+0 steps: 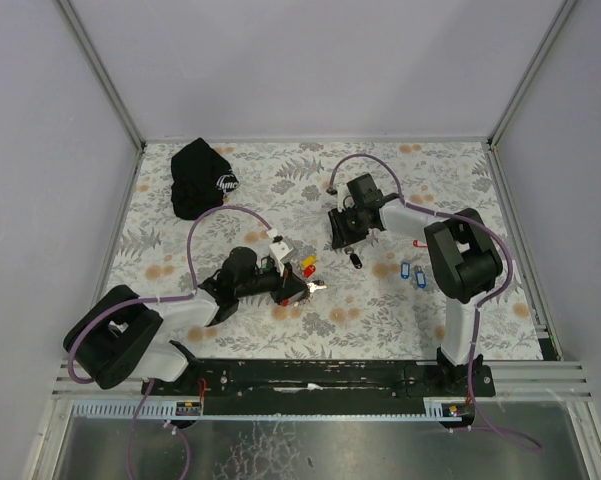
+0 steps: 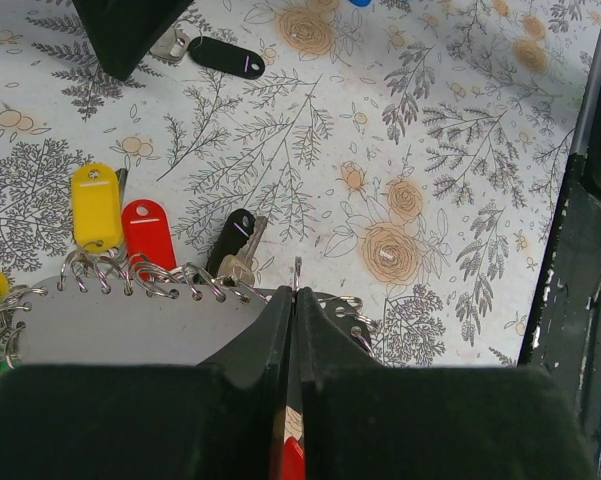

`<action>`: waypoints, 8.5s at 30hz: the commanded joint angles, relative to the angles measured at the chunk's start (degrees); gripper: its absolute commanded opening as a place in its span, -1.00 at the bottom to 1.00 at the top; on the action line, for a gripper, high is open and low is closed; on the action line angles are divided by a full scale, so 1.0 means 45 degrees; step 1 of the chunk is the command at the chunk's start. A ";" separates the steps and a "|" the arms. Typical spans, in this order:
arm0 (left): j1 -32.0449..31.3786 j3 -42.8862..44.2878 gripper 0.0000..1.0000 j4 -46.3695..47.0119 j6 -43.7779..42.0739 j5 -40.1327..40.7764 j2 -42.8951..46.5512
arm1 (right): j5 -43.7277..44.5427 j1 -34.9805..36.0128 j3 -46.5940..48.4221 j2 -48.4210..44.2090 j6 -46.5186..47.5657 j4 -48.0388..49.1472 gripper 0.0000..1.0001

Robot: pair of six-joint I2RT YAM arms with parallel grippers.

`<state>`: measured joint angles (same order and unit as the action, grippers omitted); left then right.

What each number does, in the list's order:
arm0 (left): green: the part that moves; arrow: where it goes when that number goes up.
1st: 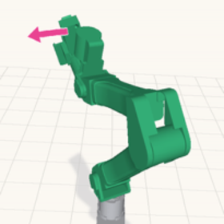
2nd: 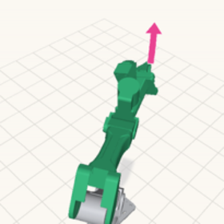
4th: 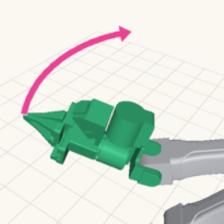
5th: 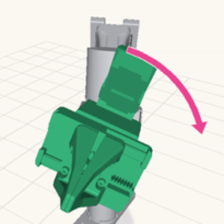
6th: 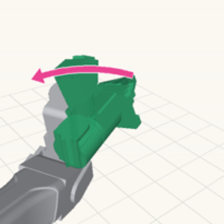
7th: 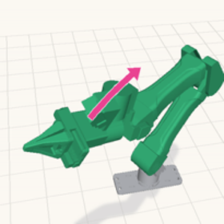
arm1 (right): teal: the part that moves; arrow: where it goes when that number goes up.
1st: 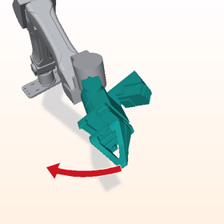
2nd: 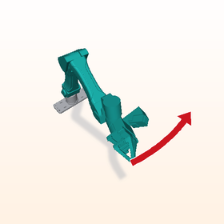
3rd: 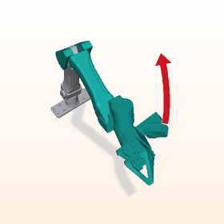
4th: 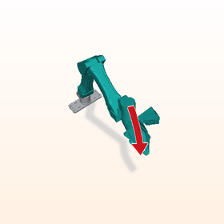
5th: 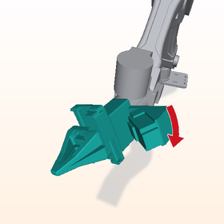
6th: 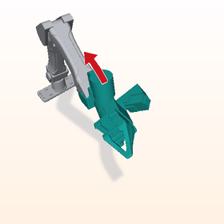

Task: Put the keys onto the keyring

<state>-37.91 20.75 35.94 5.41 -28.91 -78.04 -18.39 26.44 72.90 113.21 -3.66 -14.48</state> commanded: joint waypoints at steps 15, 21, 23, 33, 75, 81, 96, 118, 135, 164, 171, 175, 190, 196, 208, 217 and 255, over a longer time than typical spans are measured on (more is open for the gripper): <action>-0.0225 0.0657 -0.98 -0.0161 -0.0304 -0.0359 -0.0343 | 0.1820 -0.0880 -0.2257 -0.2065 -0.1153 -0.1712 -0.20; -0.0247 0.0745 -0.98 -0.0215 -0.0284 -0.0503 -0.0479 | 0.1771 -0.0875 -0.3305 -0.3107 -0.1538 -0.1914 -0.18; -0.0244 0.0760 -0.98 -0.0224 -0.0284 -0.0515 -0.0476 | 0.1519 -0.0875 -0.3576 -0.3422 -0.1600 -0.1878 -0.17; -0.0267 0.0833 -0.98 -0.0291 -0.0254 -0.0615 -0.0555 | 0.0957 -0.0346 -0.4120 -0.5464 -0.0362 -0.1066 -0.01; -0.0345 0.0933 -0.98 -0.0597 -0.0401 -0.0736 -0.0535 | 0.3982 0.1762 -0.2655 -0.3377 0.4106 -0.2628 -0.24; -0.0369 0.0943 -0.98 -0.0634 -0.0401 -0.0753 -0.0567 | 0.3928 0.1767 -0.2644 -0.3311 0.4108 -0.2525 -0.26; -0.0364 0.1011 -0.98 -0.0721 -0.0436 -0.0769 -0.0621 | 0.3847 0.1772 -0.2116 -0.3444 0.2972 -0.2870 -0.88; -0.0594 0.1189 -0.97 -0.1108 -0.0689 -0.0553 -0.0723 | 0.4594 0.2110 0.1387 -0.0558 0.1326 -0.6415 -0.80; -0.0619 0.1136 -0.98 -0.0997 -0.0636 -0.0600 -0.0620 | 0.4074 0.2153 -0.3977 -0.5677 0.0856 0.0190 -0.41; -0.0628 0.1126 -0.98 -0.1036 -0.0633 -0.0583 -0.0563 | 0.4905 0.2329 -1.1738 -0.8056 0.0479 1.1690 -0.43; -0.0622 0.1133 -0.98 -0.1073 -0.0655 -0.0569 -0.0571 | 0.4732 0.2328 -1.1787 -0.7449 0.0549 1.2146 -0.44; -0.0618 0.1149 -0.98 -0.1073 -0.0640 -0.0602 -0.0608 | 0.4625 0.2328 -1.1689 -0.7044 0.0582 1.2281 -0.45; -0.0618 0.1172 -0.98 -0.1072 -0.0636 -0.0638 -0.0676 | 0.4909 0.2328 -1.1750 -0.6748 0.0608 1.2213 -0.55; -0.0631 0.1202 -0.98 -0.1083 -0.0641 -0.0652 -0.0675 | 0.4918 0.2328 -1.1695 -0.6567 0.0612 1.2242 -0.57; -0.0619 0.1175 -0.98 -0.1112 -0.0654 -0.0666 -0.0648 | 0.5103 0.2330 -1.1557 -0.6314 0.0549 1.2225 -0.64; -0.0623 0.1157 -0.98 -0.1127 -0.0655 -0.0601 -0.0554 | 0.5042 0.2328 -1.1627 -0.6681 0.0593 1.2080 -1.00; -0.0618 -0.0722 -1.00 0.1392 -0.1039 -0.1725 0.1522 | -0.3927 0.2328 -0.7456 -1.0819 0.5395 0.2018 -1.00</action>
<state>-40.47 18.37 35.66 2.46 -33.50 -72.42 -26.02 36.49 35.55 64.14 14.46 -2.72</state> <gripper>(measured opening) 0.009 0.011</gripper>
